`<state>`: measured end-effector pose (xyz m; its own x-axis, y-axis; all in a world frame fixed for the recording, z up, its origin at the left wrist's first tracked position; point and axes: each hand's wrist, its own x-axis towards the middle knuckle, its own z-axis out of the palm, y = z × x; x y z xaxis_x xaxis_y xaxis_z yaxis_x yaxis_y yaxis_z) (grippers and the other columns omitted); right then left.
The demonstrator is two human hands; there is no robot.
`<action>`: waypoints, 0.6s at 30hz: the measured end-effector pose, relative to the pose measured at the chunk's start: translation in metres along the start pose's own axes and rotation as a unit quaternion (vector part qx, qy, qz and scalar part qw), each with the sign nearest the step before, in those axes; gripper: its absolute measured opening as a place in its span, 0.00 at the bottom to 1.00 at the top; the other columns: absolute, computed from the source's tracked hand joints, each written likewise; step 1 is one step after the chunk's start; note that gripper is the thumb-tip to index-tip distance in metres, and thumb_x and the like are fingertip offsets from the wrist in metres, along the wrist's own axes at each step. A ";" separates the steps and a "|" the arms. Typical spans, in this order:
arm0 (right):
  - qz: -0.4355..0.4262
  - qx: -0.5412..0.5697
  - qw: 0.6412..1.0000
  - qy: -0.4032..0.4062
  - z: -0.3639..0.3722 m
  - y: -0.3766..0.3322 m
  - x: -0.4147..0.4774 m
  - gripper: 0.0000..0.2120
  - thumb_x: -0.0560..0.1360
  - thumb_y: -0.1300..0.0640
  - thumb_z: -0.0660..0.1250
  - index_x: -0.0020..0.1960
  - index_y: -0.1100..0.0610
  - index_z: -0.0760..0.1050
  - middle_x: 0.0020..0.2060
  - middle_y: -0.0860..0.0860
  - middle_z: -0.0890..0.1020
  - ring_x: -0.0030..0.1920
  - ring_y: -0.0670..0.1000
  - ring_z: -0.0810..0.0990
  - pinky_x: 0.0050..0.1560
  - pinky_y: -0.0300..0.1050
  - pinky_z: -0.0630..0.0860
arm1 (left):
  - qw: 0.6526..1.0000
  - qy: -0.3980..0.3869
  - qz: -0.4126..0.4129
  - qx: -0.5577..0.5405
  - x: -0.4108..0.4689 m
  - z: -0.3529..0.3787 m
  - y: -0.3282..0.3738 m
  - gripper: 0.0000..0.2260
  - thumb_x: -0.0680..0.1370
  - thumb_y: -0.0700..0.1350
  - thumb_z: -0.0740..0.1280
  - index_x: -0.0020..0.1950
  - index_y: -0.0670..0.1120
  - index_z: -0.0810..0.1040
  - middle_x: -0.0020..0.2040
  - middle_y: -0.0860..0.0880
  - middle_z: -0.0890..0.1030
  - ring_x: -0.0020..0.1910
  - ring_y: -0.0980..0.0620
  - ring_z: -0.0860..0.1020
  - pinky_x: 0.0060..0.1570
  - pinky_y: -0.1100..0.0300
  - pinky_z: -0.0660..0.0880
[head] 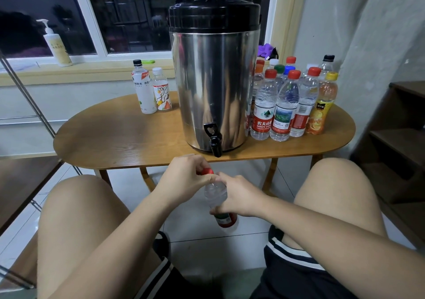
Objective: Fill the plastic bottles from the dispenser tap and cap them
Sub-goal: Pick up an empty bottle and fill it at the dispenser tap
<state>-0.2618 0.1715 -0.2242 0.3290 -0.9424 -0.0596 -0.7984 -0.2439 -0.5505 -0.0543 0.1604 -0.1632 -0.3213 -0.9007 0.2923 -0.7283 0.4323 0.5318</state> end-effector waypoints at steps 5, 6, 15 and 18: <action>-0.010 -0.023 1.000 0.010 -0.006 0.000 -0.005 0.43 0.60 0.28 0.81 0.69 0.36 0.67 0.56 0.46 0.85 0.55 0.50 0.85 0.54 0.54 0.86 | 0.996 -0.073 0.004 -0.056 -0.002 -0.012 0.000 0.12 0.74 0.48 0.83 0.55 0.58 0.88 0.48 0.60 0.85 0.48 0.63 0.81 0.48 0.71 0.74; -0.012 -0.024 1.000 0.013 -0.006 0.001 -0.006 0.42 0.60 0.28 0.81 0.68 0.36 0.67 0.55 0.45 0.85 0.54 0.49 0.85 0.54 0.54 0.86 | 0.995 -0.079 0.006 -0.062 -0.003 -0.013 0.000 0.13 0.74 0.47 0.83 0.56 0.58 0.89 0.47 0.61 0.86 0.49 0.64 0.81 0.48 0.73 0.74; -0.015 -0.042 0.999 0.008 -0.012 -0.005 -0.011 0.38 0.62 0.29 0.80 0.65 0.38 0.67 0.54 0.45 0.84 0.53 0.50 0.84 0.51 0.55 0.86 | 1.000 -0.020 0.006 -0.021 -0.004 -0.009 0.010 0.12 0.72 0.59 0.83 0.51 0.56 0.88 0.43 0.60 0.84 0.46 0.61 0.81 0.43 0.71 0.73; -0.018 -0.050 0.998 0.017 -0.014 -0.005 -0.012 0.43 0.62 0.28 0.79 0.70 0.38 0.66 0.55 0.46 0.84 0.54 0.50 0.85 0.52 0.54 0.86 | 0.997 -0.051 0.022 -0.057 -0.003 -0.013 0.008 0.10 0.73 0.53 0.83 0.52 0.58 0.89 0.46 0.59 0.84 0.48 0.60 0.82 0.49 0.67 0.75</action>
<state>-0.2687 0.1812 -0.2093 0.3430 -0.9392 -0.0118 -0.8331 -0.2984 -0.4657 -0.0513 0.1669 -0.1493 -0.4158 -0.8775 0.2389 -0.6397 0.4690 0.6090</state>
